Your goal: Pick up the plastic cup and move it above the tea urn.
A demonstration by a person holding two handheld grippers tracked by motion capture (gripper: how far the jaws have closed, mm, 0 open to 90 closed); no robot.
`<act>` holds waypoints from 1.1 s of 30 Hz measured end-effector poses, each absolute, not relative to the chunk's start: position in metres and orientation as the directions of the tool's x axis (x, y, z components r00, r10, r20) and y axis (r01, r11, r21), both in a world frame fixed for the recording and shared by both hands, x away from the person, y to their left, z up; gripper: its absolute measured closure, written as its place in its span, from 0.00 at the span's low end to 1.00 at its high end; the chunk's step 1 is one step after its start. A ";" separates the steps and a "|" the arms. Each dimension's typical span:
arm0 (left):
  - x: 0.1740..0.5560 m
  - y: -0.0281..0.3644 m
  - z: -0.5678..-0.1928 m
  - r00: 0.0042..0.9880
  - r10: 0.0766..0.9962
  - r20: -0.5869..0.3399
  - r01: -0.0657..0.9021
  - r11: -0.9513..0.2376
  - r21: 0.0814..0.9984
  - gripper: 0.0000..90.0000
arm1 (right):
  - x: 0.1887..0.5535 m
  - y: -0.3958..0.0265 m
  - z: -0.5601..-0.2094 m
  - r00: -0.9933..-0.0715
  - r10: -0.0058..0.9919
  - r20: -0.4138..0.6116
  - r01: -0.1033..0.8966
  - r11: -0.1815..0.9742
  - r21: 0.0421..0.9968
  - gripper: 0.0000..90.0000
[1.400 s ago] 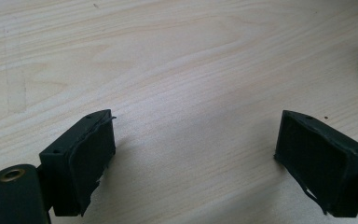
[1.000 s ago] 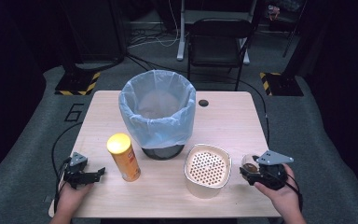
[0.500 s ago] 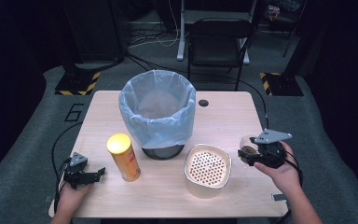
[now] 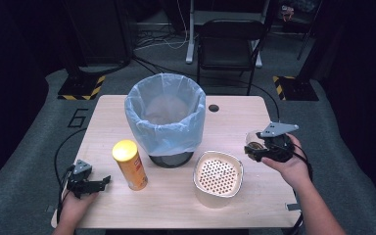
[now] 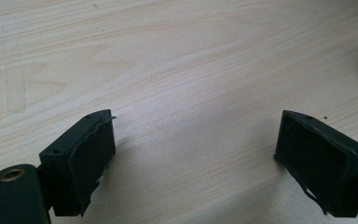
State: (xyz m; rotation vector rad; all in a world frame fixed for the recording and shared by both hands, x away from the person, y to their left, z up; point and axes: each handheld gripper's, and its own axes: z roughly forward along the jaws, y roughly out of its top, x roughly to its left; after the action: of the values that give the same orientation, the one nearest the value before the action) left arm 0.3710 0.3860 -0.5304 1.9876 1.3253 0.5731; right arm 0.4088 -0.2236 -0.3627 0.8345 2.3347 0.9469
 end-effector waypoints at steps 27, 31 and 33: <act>0.371 0.386 -0.530 0.388 0.922 -0.006 0.627 -0.260 0.734 0.13 | 0.398 -0.171 -0.343 -0.777 0.364 -0.513 -0.109 0.726 0.679 0.37; 0.371 0.386 -0.530 0.386 0.922 -0.006 0.625 -0.257 0.737 0.13 | 0.391 -0.162 -0.346 -0.743 0.312 -0.592 -0.178 0.761 0.624 0.38; 0.371 0.386 -0.530 0.390 0.921 -0.004 0.628 -0.263 0.733 0.13 | 0.390 -0.161 -0.347 -0.734 0.310 -0.605 -0.183 0.767 0.615 0.38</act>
State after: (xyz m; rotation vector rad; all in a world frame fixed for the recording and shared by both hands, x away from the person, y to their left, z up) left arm 0.3709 0.3863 -0.5302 1.9933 1.3234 0.5727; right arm 0.3898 -0.1606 -0.3468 0.0936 2.2320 0.8742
